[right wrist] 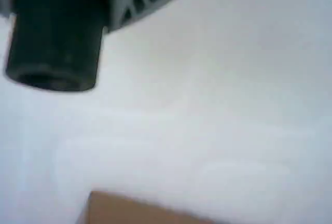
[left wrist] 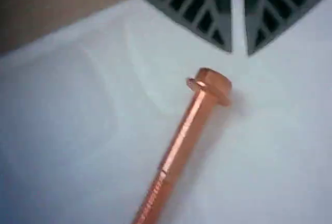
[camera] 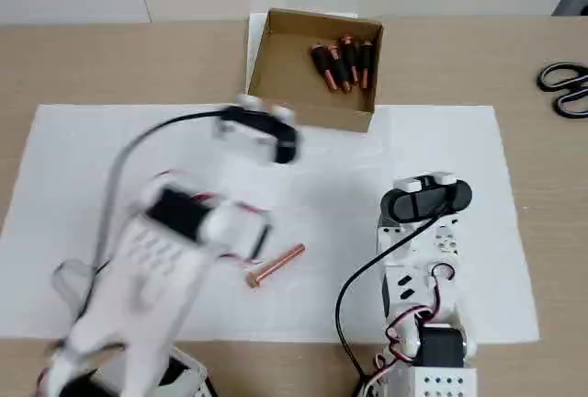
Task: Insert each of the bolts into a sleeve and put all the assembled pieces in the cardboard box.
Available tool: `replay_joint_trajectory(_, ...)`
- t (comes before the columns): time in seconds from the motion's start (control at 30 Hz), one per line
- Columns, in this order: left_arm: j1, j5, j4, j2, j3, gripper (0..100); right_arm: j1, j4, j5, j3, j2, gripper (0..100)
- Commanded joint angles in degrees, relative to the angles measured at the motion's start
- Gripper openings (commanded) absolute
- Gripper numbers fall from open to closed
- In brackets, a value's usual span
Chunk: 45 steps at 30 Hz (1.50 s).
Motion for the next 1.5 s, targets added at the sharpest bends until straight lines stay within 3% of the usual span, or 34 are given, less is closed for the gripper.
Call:
replay_joint_trajectory(0.0,1.6,0.1,2.5,13.6,-5.6,1,0.4,-0.1,-0.4,-0.4,-1.1,0.5)
replay_joint_trajectory(0.1,1.4,-2.8,2.6,20.5,-6.5,1,0.4,0.0,-0.4,-0.3,-1.1,0.5)
replay_joint_trajectory(0.23,1.6,-16.6,2.5,19.8,-7.5,1,3.0,0.0,-0.5,-0.3,-1.1,0.5)
replay_joint_trajectory(0.4,1.8,-18.2,2.5,18.6,-9.3,1,9.0,0.0,-0.5,0.1,-1.1,0.5)
replay_joint_trajectory(0.7,5.6,-30.2,2.6,23.6,-8.7,1,9.6,-0.4,-0.6,2.5,-1.2,0.5)
replay_joint_trajectory(1.0,5.6,-24.1,2.6,34.8,-7.9,2,9.6,-0.4,-0.6,2.5,-1.2,0.5)
replay_joint_trajectory(1.17,5.6,-19.8,2.6,34.9,-8.0,11,9.6,-0.4,-0.6,2.5,-1.2,0.5)
replay_joint_trajectory(1.47,5.6,-18.7,2.6,35.0,-7.9,12,9.6,-0.4,-0.6,2.5,-1.2,0.5)
